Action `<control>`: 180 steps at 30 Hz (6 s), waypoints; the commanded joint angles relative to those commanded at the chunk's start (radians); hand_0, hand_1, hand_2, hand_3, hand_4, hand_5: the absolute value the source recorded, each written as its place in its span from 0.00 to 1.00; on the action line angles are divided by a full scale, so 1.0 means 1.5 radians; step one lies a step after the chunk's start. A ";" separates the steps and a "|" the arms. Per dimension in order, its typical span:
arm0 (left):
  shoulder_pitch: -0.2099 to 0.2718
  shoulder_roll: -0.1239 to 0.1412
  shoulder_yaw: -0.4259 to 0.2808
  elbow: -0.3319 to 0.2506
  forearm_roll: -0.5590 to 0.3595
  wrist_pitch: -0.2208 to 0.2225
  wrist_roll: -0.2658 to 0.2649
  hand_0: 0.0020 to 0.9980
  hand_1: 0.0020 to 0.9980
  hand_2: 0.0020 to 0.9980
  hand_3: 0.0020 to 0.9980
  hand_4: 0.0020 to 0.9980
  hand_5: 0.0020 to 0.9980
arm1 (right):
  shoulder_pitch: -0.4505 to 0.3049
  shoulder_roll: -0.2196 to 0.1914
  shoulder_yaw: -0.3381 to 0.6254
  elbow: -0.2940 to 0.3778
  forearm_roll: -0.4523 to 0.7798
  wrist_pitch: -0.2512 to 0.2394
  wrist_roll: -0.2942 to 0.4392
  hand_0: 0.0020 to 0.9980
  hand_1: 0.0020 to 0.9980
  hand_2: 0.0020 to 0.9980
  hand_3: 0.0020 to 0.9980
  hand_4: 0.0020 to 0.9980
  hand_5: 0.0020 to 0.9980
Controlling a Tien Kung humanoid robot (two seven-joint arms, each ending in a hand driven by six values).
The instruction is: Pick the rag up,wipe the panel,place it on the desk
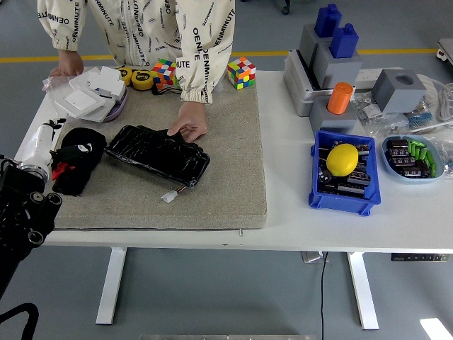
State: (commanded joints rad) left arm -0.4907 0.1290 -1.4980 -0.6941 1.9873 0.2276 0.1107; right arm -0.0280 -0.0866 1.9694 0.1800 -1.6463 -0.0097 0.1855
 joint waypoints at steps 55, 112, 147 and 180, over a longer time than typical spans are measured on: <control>-0.062 -0.009 0.179 -0.067 0.035 0.039 -0.030 0.20 0.38 0.42 0.56 0.68 0.00 | 0.003 -0.004 -0.028 0.000 0.016 0.002 0.006 0.52 0.55 0.49 0.52 0.84 0.35; -0.034 0.004 0.456 -0.247 -0.072 0.010 0.030 0.19 0.33 0.40 0.56 0.68 0.00 | -0.001 -0.003 -0.059 0.011 0.050 0.006 0.007 0.52 0.55 0.49 0.52 0.84 0.35; -0.058 -0.020 0.246 -0.038 0.003 0.067 0.002 0.19 0.31 0.40 0.57 0.68 0.00 | 0.001 -0.004 -0.063 0.012 0.055 0.007 0.008 0.52 0.55 0.49 0.52 0.84 0.35; -0.045 -0.003 0.308 -0.092 -0.035 0.080 0.009 0.19 0.30 0.40 0.57 0.68 0.00 | 0.000 -0.004 -0.072 0.014 0.059 0.008 0.009 0.52 0.55 0.49 0.52 0.84 0.35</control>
State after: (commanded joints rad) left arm -0.5575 0.1244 -1.0365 -0.8317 1.9346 0.3479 0.1235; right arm -0.0285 -0.0932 1.8609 0.2013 -1.5581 0.0028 0.1983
